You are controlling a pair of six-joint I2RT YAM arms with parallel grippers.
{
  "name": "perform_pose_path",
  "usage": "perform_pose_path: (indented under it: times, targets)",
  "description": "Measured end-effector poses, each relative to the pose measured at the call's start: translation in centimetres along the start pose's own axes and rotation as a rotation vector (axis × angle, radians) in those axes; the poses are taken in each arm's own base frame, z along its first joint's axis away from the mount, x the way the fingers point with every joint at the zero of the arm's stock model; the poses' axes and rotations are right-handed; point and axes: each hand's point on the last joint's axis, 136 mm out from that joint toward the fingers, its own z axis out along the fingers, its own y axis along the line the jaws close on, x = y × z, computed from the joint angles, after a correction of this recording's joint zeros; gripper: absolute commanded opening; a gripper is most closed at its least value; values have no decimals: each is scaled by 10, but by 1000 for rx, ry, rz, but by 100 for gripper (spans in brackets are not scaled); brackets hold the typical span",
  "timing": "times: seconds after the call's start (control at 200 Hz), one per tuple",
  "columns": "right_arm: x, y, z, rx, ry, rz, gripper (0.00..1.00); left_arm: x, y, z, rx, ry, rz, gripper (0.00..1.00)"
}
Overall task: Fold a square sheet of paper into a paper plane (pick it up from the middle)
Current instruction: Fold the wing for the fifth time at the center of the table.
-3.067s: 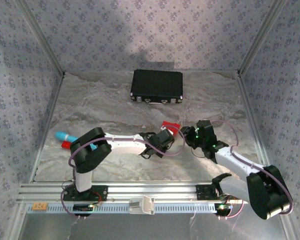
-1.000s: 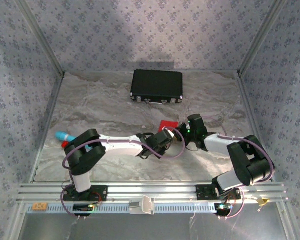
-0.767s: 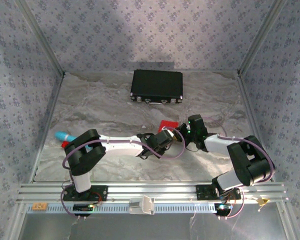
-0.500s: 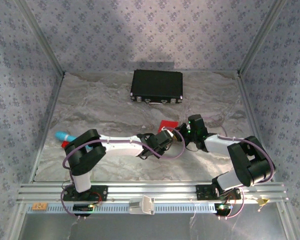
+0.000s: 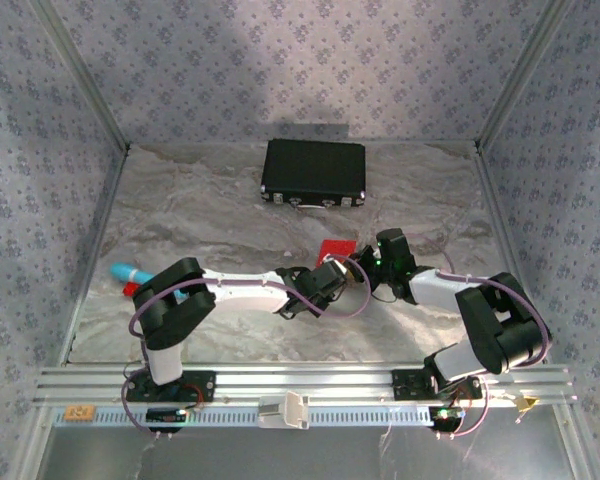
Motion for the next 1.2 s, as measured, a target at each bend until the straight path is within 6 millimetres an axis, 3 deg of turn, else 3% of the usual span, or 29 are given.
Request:
perform_pose_path:
  times: [0.25, 0.46, 0.605, 0.869, 1.199]
  targets:
    - [0, 1, -1, -3, -2, -1, 2, 0, 1, 0, -5, -2, -6, 0]
    - [-1, 5, -10, -11, -20, -23, 21, -1, 0, 0, 0, -4, -10, 0]
    - [-8, 5, -26, -6, -67, -47, 36, 1, -3, 4, 74, 5, -62, 0]
    - [-21, 4, -56, -2, -146, -84, 38, 5, 0, 6, 303, 17, -229, 0]
    - [-17, -10, -58, 27, -139, -100, 36, -6, -19, 4, 562, 27, -346, 0]
